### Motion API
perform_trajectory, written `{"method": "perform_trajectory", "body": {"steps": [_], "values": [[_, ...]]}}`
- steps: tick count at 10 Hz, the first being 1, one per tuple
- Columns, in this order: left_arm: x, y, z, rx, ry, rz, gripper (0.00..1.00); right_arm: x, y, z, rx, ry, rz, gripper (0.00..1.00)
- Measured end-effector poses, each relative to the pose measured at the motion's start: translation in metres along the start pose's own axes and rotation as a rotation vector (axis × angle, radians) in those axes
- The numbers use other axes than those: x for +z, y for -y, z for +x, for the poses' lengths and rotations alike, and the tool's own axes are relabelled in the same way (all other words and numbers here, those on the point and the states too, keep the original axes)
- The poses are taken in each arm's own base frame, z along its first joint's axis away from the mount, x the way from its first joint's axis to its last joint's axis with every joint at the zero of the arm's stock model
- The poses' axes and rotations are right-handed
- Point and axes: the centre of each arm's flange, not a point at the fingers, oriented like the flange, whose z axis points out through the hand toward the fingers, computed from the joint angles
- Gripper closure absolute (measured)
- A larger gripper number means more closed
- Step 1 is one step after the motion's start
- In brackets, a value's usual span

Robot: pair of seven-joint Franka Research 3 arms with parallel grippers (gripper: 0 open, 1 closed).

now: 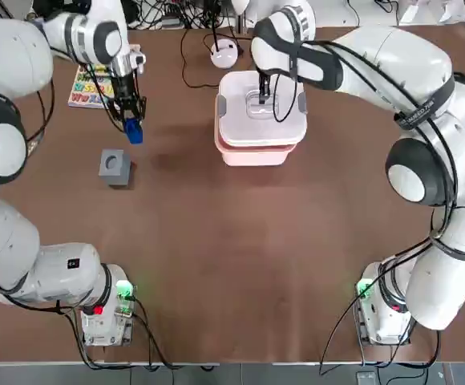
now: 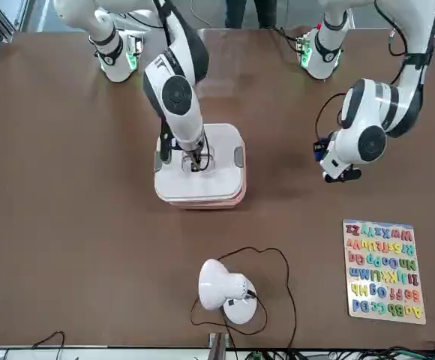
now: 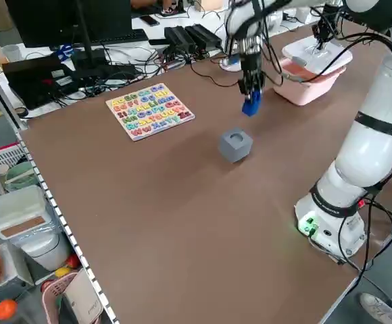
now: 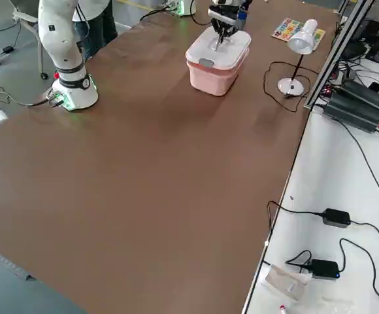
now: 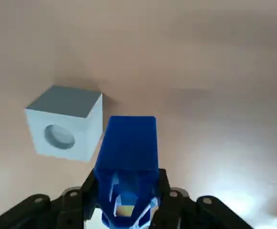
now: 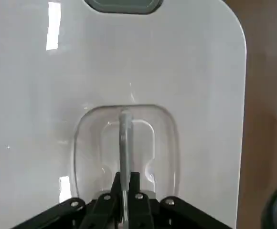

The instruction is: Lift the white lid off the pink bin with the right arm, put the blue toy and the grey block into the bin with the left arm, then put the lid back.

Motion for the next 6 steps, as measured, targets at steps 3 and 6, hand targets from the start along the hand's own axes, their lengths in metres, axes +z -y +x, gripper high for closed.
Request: {"method": "perform_trajectory", "body": {"steps": [3,6], "values": [[-0.093,-0.039,-0.014,-0.072,-0.096,-0.098,0.49,-0.042,0.018,0.054,0.001,0.000,-0.031,0.93],[-0.124,-0.129,-0.050,-0.161,-0.125,-0.157,0.49,-0.092,0.050,0.167,-0.003,0.017,-0.070,0.93]]}}
